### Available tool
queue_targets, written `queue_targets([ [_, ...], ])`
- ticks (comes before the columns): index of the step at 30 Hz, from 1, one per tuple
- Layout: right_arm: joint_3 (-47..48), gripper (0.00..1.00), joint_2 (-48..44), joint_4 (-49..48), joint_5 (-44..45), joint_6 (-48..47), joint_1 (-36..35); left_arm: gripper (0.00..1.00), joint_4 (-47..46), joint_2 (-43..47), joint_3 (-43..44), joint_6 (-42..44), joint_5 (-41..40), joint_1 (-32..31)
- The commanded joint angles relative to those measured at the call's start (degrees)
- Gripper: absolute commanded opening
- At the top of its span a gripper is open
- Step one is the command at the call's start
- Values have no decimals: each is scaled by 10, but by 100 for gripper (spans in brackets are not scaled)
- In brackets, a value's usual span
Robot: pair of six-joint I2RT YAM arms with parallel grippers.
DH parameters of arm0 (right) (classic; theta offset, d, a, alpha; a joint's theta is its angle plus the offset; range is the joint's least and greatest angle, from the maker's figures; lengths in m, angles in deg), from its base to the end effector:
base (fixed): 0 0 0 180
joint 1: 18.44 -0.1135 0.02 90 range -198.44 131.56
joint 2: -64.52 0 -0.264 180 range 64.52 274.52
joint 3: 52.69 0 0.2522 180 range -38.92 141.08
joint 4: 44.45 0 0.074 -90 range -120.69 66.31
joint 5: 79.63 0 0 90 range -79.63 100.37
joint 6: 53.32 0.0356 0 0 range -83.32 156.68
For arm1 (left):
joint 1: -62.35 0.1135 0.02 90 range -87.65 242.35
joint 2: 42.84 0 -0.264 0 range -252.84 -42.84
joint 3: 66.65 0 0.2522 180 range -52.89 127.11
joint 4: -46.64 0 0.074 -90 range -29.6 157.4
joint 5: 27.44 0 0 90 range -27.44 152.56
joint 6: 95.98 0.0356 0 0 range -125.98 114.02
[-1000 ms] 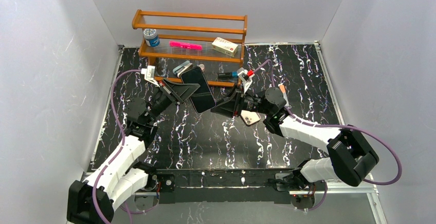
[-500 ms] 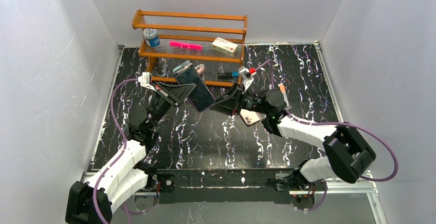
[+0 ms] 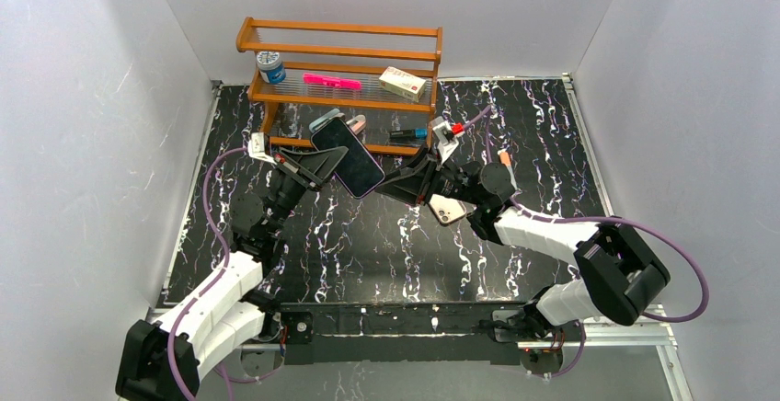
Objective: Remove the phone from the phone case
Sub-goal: Remove the phone case from the phone.
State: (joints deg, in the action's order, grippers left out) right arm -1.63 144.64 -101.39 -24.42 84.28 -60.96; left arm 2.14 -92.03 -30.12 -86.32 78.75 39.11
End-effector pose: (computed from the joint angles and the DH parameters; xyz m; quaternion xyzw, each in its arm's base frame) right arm 0.1974 0.2085 0.2994 -0.2340 0.5032 0.6876 0.4682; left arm 0.1665 -0.0823 0.3151 -0.1219 0.4815 -0.7222 0.4814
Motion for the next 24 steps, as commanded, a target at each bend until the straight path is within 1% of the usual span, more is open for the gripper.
queue_targets([
  [1,0,33,21,-16,108,-34,17,0,-68,15,5,-49,110,-41],
  [6,3,33,23,-13,105,-18,19,0,-82,8,8,-48,113,-47],
  [14,27,38,-4,49,139,49,25,0,-84,-17,3,18,123,-91],
  [19,30,40,-21,47,145,80,27,0,-84,-26,-4,51,110,-130],
  [24,37,40,-27,40,129,79,27,0,-85,-29,-15,59,88,-137],
])
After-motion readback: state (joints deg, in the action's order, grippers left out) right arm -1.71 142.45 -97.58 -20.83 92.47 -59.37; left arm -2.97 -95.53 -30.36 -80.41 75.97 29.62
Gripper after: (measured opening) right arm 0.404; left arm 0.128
